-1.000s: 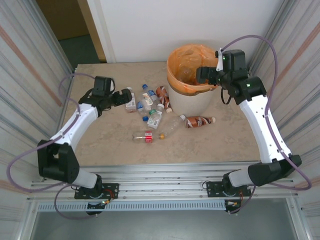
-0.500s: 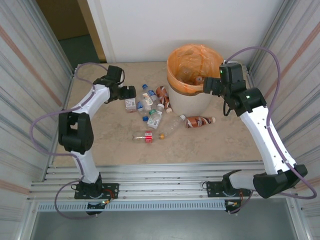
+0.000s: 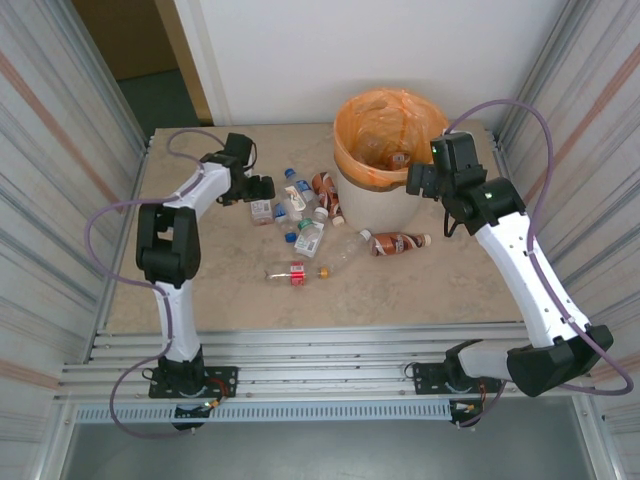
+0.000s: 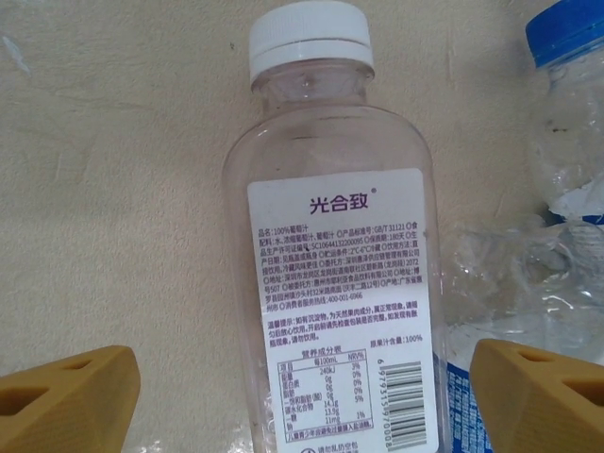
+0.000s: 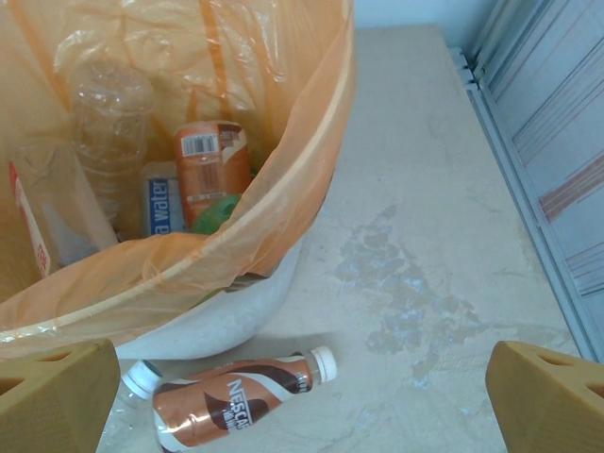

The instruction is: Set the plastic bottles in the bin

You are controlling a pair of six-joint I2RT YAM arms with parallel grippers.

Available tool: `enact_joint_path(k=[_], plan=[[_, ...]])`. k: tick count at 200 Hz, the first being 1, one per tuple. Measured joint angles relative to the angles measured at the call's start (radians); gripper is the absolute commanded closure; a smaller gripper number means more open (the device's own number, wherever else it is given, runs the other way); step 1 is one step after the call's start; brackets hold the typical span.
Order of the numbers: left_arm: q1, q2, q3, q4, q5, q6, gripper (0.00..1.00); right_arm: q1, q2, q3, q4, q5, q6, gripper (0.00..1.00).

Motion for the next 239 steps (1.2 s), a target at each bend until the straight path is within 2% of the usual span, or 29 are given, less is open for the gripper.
enact_joint_path(k=[72,127,153,239], plan=[[0.0,0.091,0.053,-0.006,0.022,-0.003,0.1,0.01,0.014,-0.006,0.006,-0.007,0.003,0.02],[0.002,0.108,0.065,-0.019,0.021,-0.003,0.2,0.019,0.021,-0.006,0.008,-0.011,0.003,0.02],[0.005,0.108,0.064,-0.022,0.006,-0.002,0.28,0.021,0.021,-0.006,0.008,-0.011,0.003,0.02],[0.005,0.109,0.037,-0.011,-0.032,-0.003,0.28,0.026,0.027,-0.009,0.023,-0.031,0.003,0.02]])
